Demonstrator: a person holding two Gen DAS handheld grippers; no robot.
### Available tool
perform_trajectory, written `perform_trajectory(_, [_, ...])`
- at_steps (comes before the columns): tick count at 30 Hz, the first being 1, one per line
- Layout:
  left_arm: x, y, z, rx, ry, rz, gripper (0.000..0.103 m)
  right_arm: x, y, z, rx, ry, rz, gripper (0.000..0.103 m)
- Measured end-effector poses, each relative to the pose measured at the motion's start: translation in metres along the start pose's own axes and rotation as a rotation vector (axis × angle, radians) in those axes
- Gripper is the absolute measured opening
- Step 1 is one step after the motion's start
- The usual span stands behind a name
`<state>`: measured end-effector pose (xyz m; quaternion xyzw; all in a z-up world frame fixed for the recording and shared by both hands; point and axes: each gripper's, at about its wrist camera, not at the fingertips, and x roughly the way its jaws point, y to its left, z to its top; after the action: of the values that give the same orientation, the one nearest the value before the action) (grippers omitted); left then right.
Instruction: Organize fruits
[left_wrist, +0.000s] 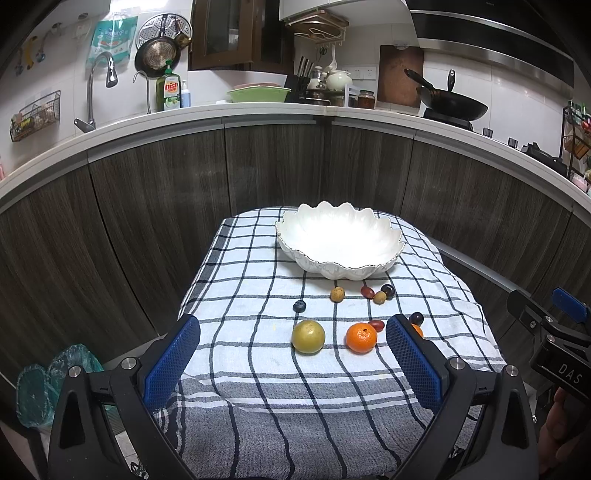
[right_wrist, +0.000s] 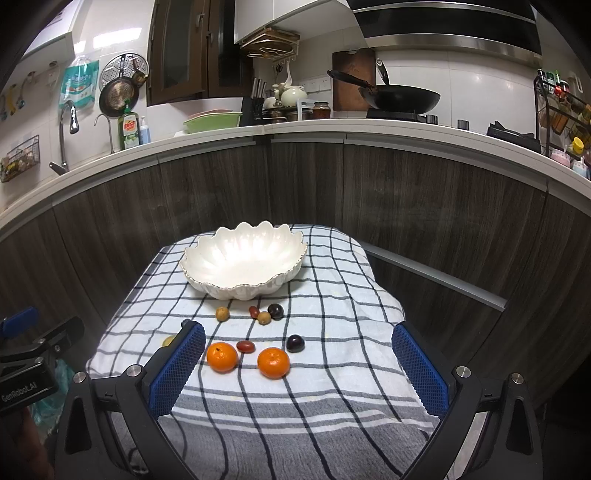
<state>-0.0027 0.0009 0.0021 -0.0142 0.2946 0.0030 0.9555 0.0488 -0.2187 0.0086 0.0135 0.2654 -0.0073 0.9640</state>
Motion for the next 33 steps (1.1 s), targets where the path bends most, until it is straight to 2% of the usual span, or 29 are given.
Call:
perform_trajectory(15, [0.015, -0.002, -0.005, 0.004, 0.029, 0.003, 0.103, 0.01, 0.0, -0.001, -0.001, 0.022, -0.001, 0.102])
perform_trajectory(33, [0.032, -0.007, 0.007, 0.042, 0.043, 0.032, 0.103, 0.032, 0.001, 0.001, -0.004, 0.051, 0.012, 0.102])
